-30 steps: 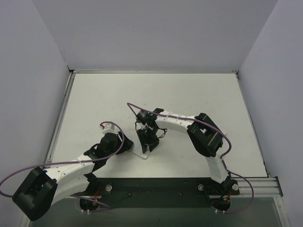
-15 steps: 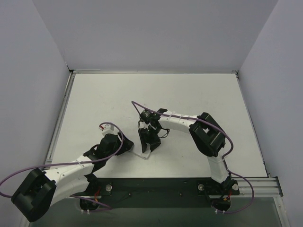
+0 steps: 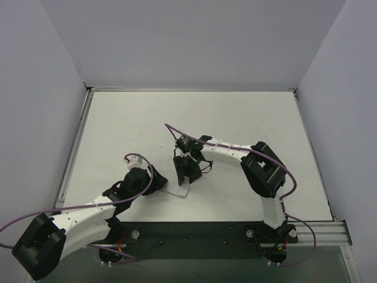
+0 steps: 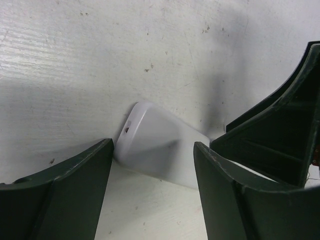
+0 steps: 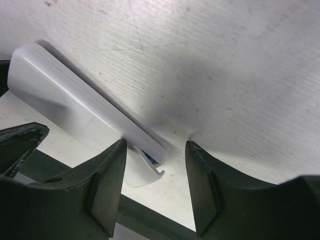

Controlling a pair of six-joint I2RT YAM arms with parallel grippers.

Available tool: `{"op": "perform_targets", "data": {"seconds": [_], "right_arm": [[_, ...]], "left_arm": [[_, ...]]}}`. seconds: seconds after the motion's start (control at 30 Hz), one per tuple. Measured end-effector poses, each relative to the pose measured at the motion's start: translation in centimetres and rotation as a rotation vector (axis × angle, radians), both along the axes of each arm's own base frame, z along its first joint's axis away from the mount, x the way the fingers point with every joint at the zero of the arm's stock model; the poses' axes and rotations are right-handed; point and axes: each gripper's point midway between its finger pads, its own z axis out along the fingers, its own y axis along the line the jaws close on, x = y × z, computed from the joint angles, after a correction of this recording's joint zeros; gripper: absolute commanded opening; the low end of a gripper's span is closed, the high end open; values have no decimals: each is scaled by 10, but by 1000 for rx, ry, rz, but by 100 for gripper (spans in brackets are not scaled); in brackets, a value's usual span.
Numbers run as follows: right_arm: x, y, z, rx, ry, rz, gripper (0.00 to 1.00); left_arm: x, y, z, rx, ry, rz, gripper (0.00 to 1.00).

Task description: Load the batteries into the remote control

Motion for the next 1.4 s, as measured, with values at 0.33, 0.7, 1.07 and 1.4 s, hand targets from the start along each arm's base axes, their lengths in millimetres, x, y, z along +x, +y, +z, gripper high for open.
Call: {"op": "perform_targets", "data": {"seconds": [0.33, 0.7, 1.07, 1.4], "right_arm": [[0, -23, 13, 27, -23, -71, 45], [-3, -23, 27, 145, 22, -135, 41], [-22, -39, 9, 115, 91, -164, 39], [-10, -46, 27, 140, -33, -185, 39]], "left_arm": [[0, 4, 0, 46, 1, -12, 78], [7, -6, -3, 92, 24, -62, 72], [-4, -10, -3, 35, 48, -72, 68], [-29, -26, -2, -50, 79, -118, 67]]}}
